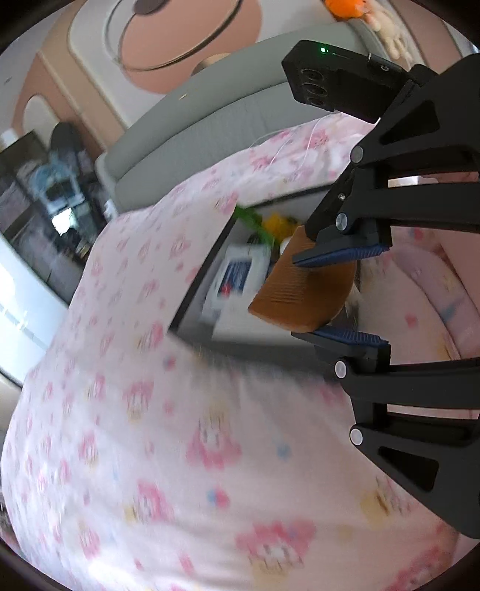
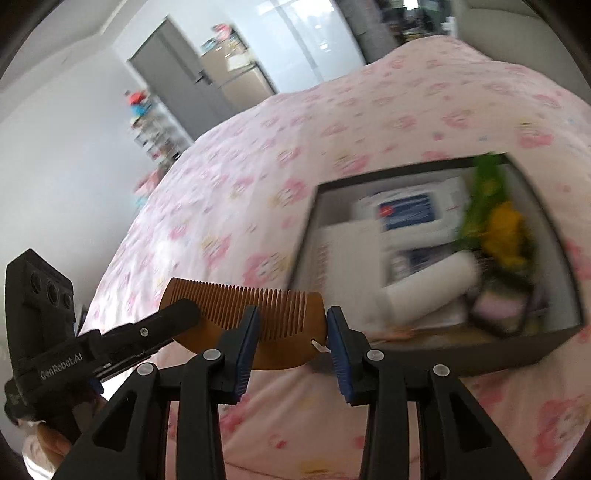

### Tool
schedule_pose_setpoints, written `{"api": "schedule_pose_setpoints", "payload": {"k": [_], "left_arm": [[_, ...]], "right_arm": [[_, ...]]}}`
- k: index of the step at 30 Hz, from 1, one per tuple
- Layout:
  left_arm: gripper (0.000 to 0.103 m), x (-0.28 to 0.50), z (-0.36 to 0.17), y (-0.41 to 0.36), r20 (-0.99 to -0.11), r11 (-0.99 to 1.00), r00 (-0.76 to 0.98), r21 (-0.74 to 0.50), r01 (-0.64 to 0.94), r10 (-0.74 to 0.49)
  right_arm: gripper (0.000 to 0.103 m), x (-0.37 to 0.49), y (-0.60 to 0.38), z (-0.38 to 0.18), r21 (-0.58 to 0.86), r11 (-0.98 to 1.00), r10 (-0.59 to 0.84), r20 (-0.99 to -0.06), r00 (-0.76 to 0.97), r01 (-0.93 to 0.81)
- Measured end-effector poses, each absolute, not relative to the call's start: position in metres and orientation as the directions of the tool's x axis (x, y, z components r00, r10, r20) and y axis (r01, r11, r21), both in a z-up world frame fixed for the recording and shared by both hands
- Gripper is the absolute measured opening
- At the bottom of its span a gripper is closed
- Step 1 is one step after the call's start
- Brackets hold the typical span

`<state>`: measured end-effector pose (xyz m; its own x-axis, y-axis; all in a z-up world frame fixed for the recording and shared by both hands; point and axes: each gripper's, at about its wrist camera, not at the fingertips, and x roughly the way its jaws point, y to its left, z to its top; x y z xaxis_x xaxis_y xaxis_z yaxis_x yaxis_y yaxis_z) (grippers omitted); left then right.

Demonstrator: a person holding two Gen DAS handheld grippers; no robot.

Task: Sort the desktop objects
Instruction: 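Lift the comb and carry it over the shoebox with the left gripper, then lower the comb into the shoebox and open the left gripper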

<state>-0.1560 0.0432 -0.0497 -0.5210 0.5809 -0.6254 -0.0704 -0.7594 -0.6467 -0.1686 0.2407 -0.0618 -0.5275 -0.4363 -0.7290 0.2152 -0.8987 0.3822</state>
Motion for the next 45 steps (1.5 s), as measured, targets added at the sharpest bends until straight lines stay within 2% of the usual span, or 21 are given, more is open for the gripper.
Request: {"api": "schedule_pose_setpoints", "payload": {"k": [5, 13, 17, 23, 32, 41, 45], "left_arm": [[0.03, -0.19, -0.05, 0.102, -0.592, -0.716, -0.474, -0.686, -0.128, 0.652], [0.03, -0.23, -0.053, 0.171, -0.63, -0.741, -0.415, -0.644, -0.192, 0.656], [0.03, -0.244, -0.067, 0.191, -0.625, -0.725, -0.394, -0.661, -0.192, 0.674], [0.031, -0.261, -0.089, 0.215, -0.622, -0.703, -0.357, -0.69, -0.171, 0.697], [0.033, -0.262, -0.123, 0.229, -0.671, -0.73, -0.315, -0.673, -0.122, 0.671], [0.033, -0.26, -0.129, 0.232, -0.704, -0.76, -0.308, -0.638, -0.121, 0.64], [0.038, -0.257, -0.127, 0.237, -0.72, -0.781, -0.313, -0.608, -0.143, 0.619]], "right_arm": [[0.033, -0.187, 0.295, -0.048, 0.385, -0.912, -0.391, -0.708, -0.588, 0.144], [0.033, -0.206, 0.353, -0.056, 0.414, -0.91, -0.343, -0.69, -0.638, 0.042], [0.033, -0.214, 0.371, -0.062, 0.4, -0.917, -0.303, -0.698, -0.649, -0.002], [0.033, -0.225, 0.391, -0.071, 0.375, -0.925, -0.244, -0.714, -0.656, -0.065], [0.034, -0.238, 0.395, -0.099, 0.303, -0.943, -0.18, -0.814, -0.553, -0.139], [0.034, -0.239, 0.393, -0.105, 0.267, -0.952, -0.157, -0.845, -0.511, -0.15], [0.034, -0.241, 0.388, -0.104, 0.215, -0.966, -0.116, -0.859, -0.498, -0.146]]}}
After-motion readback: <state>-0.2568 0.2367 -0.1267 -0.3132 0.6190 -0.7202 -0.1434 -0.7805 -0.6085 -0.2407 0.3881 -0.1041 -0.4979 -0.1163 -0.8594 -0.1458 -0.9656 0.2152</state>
